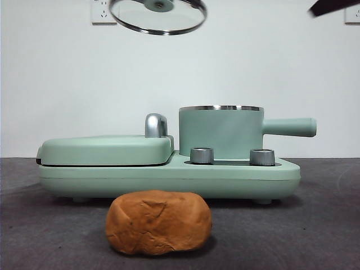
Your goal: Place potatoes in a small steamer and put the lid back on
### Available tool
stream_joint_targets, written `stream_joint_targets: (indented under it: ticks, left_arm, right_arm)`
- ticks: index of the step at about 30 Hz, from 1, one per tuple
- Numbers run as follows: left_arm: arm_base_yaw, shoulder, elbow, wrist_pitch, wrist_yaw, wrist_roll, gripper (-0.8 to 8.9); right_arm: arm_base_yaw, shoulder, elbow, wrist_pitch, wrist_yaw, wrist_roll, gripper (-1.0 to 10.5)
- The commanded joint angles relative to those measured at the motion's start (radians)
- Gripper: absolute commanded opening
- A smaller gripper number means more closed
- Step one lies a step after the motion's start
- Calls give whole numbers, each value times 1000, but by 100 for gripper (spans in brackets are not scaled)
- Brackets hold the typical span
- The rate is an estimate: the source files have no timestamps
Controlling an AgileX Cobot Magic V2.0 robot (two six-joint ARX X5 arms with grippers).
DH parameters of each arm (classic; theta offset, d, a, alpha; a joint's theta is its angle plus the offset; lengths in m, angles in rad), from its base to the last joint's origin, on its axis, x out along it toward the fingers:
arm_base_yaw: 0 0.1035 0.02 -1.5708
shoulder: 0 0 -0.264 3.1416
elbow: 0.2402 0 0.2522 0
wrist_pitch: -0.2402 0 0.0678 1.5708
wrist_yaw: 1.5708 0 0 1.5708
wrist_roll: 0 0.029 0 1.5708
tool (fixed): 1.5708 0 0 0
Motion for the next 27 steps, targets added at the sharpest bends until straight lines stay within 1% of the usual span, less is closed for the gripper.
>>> stream_joint_targets:
  ticks: [1,5,11,14,17,20,25,27]
  left_arm:
    - [3,-37,-24,18,2,6,12]
    - [23,-97,-92,6,2,-1,11]
    - [32,-179,-171,-26,2,-14,11]
    - [35,-206,-187,-42,2,-18,11]
    - [35,-221,-187,-47,2,-19,11]
    - [36,-228,-187,-47,2,-19,10]
    - [36,-228,-187,-47,2,-19,10]
    - [36,-228,-187,-47,2,-20,10]
  right_arm:
    - [68,65,15,15,7,-53,381]
    - [164,172,15,60,8,-54,381]
    - [272,331,15,167,9,-57,381]
    - [311,409,15,208,15,-79,381]
    - [347,484,15,237,57,-97,385]
    - [375,553,15,252,61,-127,406]
    - [419,649,15,289,63,-132,407]
    - [436,685,15,317,78,-133,407]
